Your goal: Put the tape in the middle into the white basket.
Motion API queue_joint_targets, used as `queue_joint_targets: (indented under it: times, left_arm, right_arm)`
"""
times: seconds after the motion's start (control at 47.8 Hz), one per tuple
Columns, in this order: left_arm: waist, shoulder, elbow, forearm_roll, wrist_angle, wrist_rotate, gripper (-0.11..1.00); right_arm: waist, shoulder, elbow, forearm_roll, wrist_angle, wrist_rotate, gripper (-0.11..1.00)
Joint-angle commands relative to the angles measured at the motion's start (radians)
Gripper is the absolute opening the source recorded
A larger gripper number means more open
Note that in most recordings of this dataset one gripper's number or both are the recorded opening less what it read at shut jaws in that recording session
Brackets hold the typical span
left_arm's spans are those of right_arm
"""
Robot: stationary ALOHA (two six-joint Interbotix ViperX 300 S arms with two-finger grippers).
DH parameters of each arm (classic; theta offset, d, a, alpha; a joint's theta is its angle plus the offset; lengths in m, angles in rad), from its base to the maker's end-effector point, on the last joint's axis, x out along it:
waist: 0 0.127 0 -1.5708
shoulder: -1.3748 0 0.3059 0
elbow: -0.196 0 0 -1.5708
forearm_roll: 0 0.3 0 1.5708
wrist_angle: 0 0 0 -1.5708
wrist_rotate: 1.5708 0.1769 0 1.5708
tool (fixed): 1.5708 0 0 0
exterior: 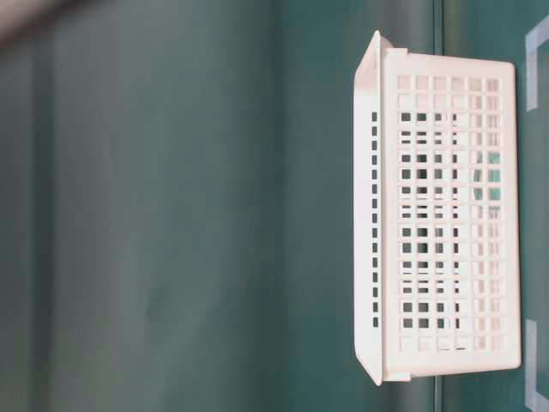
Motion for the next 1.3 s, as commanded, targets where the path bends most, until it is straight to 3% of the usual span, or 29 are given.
queue_joint_targets:
  times: [0.0, 0.355, 1.276]
  left_arm:
    - [0.003, 0.008, -0.011, 0.0, -0.009, 0.0, -0.11]
    - [0.003, 0.008, -0.006, 0.0, -0.014, 0.0, -0.11]
    - [0.003, 0.008, 0.014, 0.0, -0.037, 0.002, -0.11]
  right_arm:
    - [0.002, 0.005, -0.003, -0.002, -0.008, 0.002, 1.0]
    - [0.002, -0.029, 0.04, -0.003, -0.014, 0.055, 1.0]
    - [-0.04, -0.064, 0.074, -0.006, -0.038, 0.058, 1.0]
